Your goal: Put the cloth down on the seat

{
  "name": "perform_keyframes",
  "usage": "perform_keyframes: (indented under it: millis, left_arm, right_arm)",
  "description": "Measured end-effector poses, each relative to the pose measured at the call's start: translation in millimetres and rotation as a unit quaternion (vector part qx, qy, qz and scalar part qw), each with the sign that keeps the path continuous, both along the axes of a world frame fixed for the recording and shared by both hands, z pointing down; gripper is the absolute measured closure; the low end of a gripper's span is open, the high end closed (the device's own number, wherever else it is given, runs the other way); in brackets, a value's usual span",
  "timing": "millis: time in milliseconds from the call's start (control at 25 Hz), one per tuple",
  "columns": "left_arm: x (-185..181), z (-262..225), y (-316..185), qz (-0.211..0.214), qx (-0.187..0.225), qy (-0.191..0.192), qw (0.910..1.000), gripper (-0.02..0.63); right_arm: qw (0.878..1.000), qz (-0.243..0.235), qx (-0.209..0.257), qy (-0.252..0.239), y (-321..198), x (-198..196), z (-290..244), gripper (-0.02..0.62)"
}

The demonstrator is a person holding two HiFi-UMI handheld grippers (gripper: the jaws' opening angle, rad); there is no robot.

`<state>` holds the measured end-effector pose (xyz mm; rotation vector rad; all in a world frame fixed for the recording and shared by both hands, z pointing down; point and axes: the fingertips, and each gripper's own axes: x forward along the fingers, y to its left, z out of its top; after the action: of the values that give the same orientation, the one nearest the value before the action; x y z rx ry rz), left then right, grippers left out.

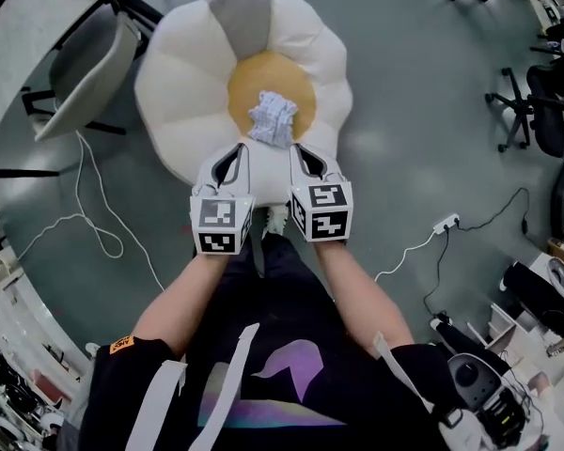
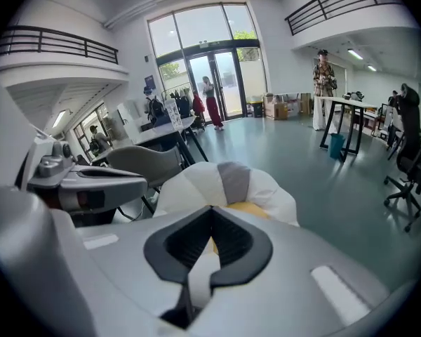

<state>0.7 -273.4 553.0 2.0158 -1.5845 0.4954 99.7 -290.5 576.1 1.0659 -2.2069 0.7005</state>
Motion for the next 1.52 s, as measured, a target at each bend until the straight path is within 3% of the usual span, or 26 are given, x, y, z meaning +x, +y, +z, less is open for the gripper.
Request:
perform_keyframes:
  millis: [640,1000,1520]
  left_arm:
    - [37,-117,58,-0.012,0.070,0.016,0.9974,0.606]
    - [54,-172,77,0.017,0.116,0.003,0.9931,0.606]
    - [35,-205,133,0.035,0.149,0.014,0.9882,0.607]
  right_arm:
    - [0.996,-0.051,0.056,-0.041,72,26,-104,0.595]
    - [0.989,-0.066,0.115,-0.059,87,28,-164,0.595]
    - [0.985,-0.046,0.147,-0.074,138,9,-204,0.594]
